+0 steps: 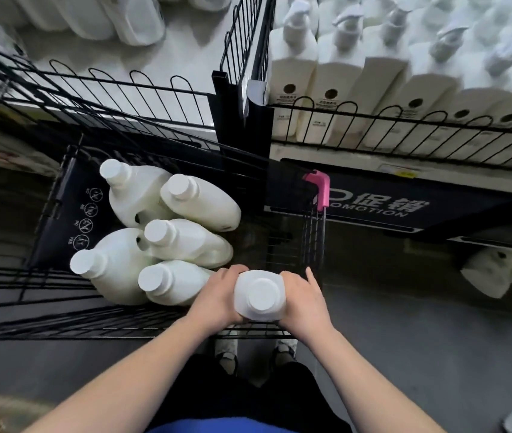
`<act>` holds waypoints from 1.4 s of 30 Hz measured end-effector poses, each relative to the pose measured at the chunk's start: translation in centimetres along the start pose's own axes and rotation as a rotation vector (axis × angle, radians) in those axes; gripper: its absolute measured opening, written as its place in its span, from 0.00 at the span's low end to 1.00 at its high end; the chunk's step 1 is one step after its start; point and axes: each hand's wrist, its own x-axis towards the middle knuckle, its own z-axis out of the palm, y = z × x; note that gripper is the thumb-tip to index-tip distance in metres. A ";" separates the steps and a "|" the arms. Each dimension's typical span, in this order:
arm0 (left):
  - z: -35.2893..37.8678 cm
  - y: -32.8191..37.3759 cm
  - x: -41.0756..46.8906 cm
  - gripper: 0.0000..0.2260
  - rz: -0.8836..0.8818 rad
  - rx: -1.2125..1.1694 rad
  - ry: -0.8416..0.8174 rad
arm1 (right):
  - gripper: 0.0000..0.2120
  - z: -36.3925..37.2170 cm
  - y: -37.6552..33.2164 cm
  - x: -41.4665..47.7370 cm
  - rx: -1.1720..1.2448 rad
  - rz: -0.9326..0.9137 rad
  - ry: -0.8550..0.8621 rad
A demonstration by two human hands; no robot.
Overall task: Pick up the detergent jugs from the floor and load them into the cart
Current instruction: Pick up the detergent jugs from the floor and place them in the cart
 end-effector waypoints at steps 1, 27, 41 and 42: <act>0.3 -0.2 0.2 0.42 -0.002 0.016 0.000 | 0.15 0.2 0.0 0.1 -0.017 0.006 0.005; -9.4 2.1 -2.2 0.49 0.211 -0.225 0.030 | 0.45 -10.9 -1.9 -3.4 0.174 -0.277 0.037; -24.3 15.7 -8.2 0.39 0.770 -0.264 0.319 | 0.35 -26.6 -5.6 -14.5 0.576 -0.413 0.749; -24.8 16.5 -8.7 0.39 0.800 -0.256 0.313 | 0.35 -27.2 -5.7 -15.4 0.589 -0.416 0.784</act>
